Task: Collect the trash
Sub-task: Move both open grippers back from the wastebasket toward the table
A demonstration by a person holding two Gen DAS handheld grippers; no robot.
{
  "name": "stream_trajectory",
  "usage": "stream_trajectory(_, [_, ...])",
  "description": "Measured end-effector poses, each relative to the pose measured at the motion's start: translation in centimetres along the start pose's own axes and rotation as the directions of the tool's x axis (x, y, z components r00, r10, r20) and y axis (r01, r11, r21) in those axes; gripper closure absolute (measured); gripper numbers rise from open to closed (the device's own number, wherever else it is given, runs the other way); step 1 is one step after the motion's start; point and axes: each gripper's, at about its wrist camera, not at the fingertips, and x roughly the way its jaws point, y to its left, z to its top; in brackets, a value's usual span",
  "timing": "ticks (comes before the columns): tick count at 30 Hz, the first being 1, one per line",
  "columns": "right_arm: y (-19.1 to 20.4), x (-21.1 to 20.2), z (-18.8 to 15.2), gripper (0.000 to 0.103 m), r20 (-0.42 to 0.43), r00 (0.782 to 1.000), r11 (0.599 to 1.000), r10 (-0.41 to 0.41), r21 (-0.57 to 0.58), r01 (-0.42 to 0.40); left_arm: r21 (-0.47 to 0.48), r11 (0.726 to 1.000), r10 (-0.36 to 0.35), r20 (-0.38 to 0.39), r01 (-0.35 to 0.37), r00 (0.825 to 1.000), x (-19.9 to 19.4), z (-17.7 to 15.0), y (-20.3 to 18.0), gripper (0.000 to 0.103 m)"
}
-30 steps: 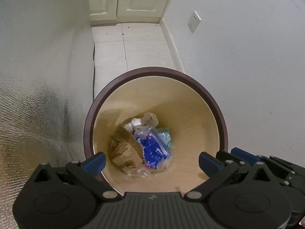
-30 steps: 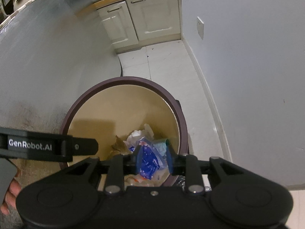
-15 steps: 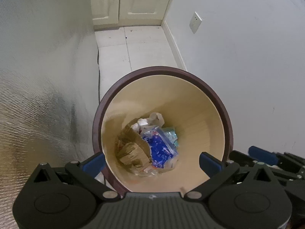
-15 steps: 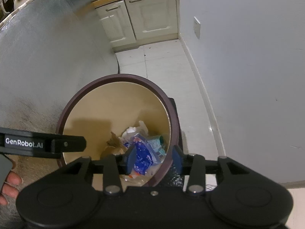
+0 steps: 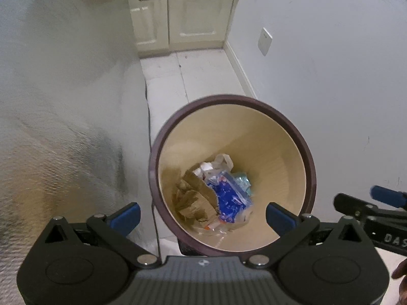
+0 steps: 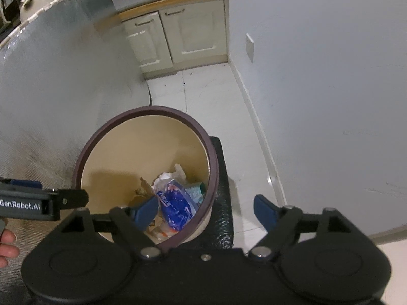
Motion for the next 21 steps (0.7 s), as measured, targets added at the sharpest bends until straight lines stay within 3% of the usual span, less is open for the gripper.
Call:
stream_trajectory(2, [-0.2,-1.0,-0.3,0.000,0.029,0.999,1.000,-0.024,-0.003,0.024,-0.014,1.000,-0.001,0.028,0.001,1.000,-1.1,-0.1,0.2,0.000])
stream_trajectory(12, [-0.4,-7.7,-0.9,0.000,0.174,0.984,0.999,-0.049,0.018,0.047,-0.012,0.997,-0.074,0.141,0.077,0.987,-7.6,-1.5,-0.1,0.000])
stream_trajectory(21, [1.8,-15.0,-0.4,0.000,0.340,0.939,0.999,-0.043,-0.013,0.050,0.045,0.995,-0.097,0.316,0.087,0.944,-16.3,-2.4,-0.3,0.000])
